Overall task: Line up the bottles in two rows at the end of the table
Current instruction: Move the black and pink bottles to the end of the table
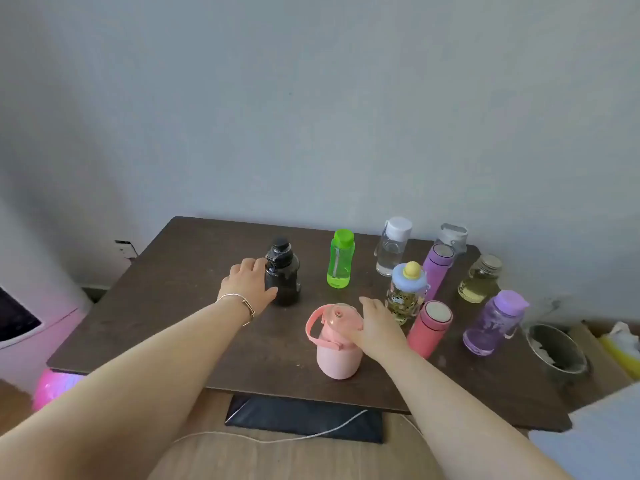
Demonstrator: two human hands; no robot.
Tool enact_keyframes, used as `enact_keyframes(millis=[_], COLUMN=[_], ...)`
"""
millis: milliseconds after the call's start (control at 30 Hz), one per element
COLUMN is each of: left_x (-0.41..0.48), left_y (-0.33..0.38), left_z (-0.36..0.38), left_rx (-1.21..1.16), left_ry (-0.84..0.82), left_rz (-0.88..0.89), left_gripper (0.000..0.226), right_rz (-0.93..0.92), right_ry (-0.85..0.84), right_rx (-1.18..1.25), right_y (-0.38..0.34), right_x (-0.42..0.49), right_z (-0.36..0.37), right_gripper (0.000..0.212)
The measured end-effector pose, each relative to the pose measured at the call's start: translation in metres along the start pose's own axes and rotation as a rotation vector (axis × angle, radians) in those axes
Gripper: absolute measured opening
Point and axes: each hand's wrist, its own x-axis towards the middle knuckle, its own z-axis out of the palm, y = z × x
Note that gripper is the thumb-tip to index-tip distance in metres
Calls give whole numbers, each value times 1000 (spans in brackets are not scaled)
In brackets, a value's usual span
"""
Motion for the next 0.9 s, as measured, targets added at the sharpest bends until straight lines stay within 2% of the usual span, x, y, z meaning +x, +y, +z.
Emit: enact_keyframes(millis=[100,167,400,633,900], left_x=[30,51,116,135,134], left_y=[-17,-23,-31,-27,-23], left_z=[4,7,25,48,64], left_rx=[-50,-93,-294,-487,-704], left_ry=[-31,-70,-145,-193,-110], left_rz=[-6,-3,13,-74,-156], left_gripper=[70,75,81,74,74], right_rz=[103,161,288,340,314], right_ry=[-52,-53,115,189,151], right_rx=[39,57,175,293,274], right_y=[-12,-16,-27,-29,-22], right_x=[5,6,6,9,29], right_z=[16,26,51,56,52], right_gripper=[94,93,80,59,58])
